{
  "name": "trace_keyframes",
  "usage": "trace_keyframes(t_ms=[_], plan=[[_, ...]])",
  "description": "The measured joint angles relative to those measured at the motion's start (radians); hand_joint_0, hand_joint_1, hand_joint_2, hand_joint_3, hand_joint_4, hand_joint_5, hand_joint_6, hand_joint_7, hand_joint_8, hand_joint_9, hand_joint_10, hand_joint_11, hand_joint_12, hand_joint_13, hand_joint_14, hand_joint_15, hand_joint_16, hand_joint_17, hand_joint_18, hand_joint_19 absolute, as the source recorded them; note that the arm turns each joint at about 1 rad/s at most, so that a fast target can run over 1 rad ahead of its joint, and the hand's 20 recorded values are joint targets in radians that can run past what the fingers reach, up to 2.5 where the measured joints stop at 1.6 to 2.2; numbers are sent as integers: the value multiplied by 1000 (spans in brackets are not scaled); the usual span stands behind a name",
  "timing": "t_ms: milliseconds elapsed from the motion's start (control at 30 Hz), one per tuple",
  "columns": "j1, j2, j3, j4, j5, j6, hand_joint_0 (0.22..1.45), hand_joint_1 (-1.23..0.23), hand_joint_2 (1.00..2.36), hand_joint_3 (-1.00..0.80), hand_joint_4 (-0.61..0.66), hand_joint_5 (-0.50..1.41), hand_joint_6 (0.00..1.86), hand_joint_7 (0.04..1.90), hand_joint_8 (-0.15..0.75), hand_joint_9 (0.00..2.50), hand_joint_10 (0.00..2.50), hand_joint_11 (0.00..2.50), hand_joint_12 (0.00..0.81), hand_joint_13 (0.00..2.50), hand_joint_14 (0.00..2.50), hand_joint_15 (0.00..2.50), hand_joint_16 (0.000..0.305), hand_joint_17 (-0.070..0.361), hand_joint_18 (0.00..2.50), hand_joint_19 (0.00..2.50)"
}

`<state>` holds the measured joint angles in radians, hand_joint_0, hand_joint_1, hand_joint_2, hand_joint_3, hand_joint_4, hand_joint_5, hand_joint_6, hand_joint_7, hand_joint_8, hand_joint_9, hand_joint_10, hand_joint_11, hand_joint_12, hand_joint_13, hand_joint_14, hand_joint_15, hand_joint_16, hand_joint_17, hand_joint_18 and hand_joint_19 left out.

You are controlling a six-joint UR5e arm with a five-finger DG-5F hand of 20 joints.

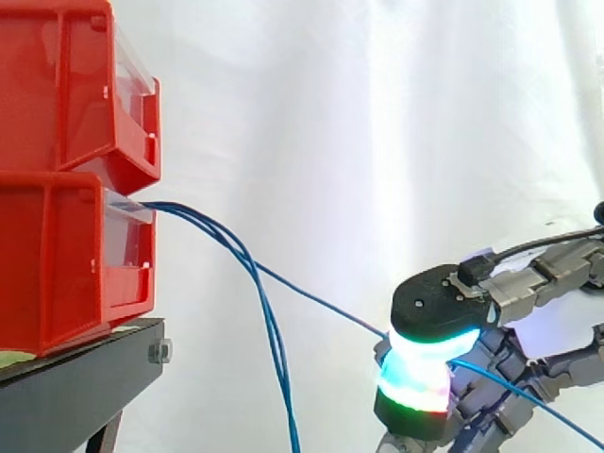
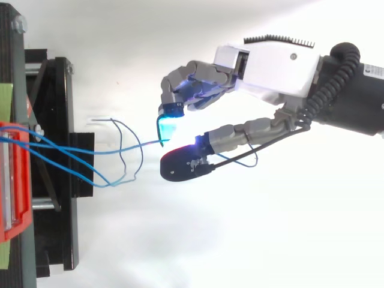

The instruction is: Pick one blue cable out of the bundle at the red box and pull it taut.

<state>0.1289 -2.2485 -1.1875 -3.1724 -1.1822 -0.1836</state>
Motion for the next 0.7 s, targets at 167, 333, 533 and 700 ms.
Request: trace_keyframes(t_ms=[167,333,533,700], plan=[[0,0,-1,24,-14,-2,600,-822,1024,-114,238,-135,844,1354,356,627,8,306,429,361,0,45,63,142,507,199],[0,0,-2,32,-16,-3,601,-824,1024,-115,237,-135,843,1357,357,628,8,305,429,359,0,39,63,142,505,198],[0,0,-2,38,-17,-5,601,-826,1024,-117,242,-135,842,1362,355,628,9,311,429,359,0,36,63,142,506,200],[0,0,-3,40,-17,-7,602,-825,1025,-124,209,-135,840,1357,356,656,12,345,429,357,0,32,63,142,501,182]])
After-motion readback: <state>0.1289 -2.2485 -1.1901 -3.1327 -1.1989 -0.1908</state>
